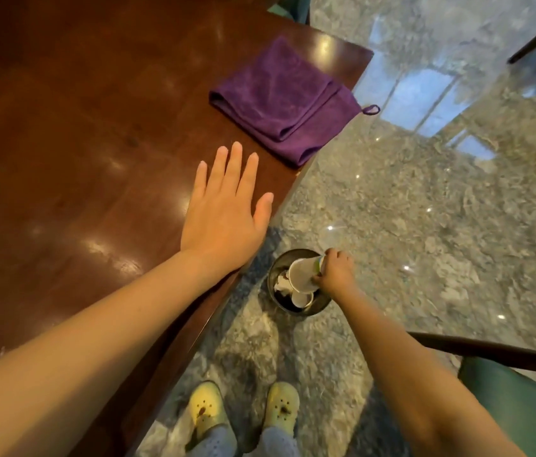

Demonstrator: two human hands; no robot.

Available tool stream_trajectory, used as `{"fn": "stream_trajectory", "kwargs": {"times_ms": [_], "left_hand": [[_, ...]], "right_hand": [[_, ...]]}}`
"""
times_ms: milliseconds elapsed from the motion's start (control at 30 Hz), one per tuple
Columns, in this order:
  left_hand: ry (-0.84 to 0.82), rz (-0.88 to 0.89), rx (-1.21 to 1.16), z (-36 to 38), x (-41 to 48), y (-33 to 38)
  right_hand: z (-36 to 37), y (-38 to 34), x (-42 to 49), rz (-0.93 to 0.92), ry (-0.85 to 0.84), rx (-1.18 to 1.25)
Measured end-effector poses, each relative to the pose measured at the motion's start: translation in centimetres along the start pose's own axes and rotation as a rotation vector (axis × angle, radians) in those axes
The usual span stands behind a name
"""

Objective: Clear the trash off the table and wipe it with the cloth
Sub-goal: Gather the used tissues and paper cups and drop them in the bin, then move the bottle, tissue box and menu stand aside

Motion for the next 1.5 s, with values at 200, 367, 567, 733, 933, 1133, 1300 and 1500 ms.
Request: {"fn": "stream_trajectory", "kwargs": {"times_ms": [200,367,567,733,933,1133,1300,1500], "left_hand": [[0.017,-0.002,0.001,0.3,-0.1,-0.1],[0.003,-0.005,-0.005,0.4,0.0,0.0],[-0.071,-0.028,-0.017,0.0,0.0,0.2],[-0.274,0.011,-0.056,-2.4,0.3,0.0],[-0.506,0.083,-0.072,-8.7,-2.4,-1.9],[-0.541,0.001,-0.030,-17.8,-6.3,-8.1],[-0.297,-0.174,0.021,-24.4,-11.3,-15.1],[-0.137,-0.473,0.004,-28.0,-22.9,-24.1]], "right_hand": [[5.7,0.7,2.7,0.018,-0.031,-0.157],[6.9,1.1,2.3,0.017,-0.210,-0.114],[3.6,0.1,-2.0,-0.031,-0.564,-0.109],[-5.7,-4.8,-8.1,-0.182,-0.588,-0.261],[-18.4,-13.1,-16.1,-0.408,-0.570,-0.560],[-27.0,-24.0,-22.1,-0.595,-0.456,-0.754],[-28.5,-34.2,-25.8,-0.828,-0.146,-0.687],[-23.0,-45.8,-32.2,-1.103,-0.165,-0.761]]}}
Point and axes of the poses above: each hand's wrist, its own x-axis towards the middle knuckle, its own z-axis out of the palm, y = z × x, the point moved 6 cm from there along x, towards the middle knuckle
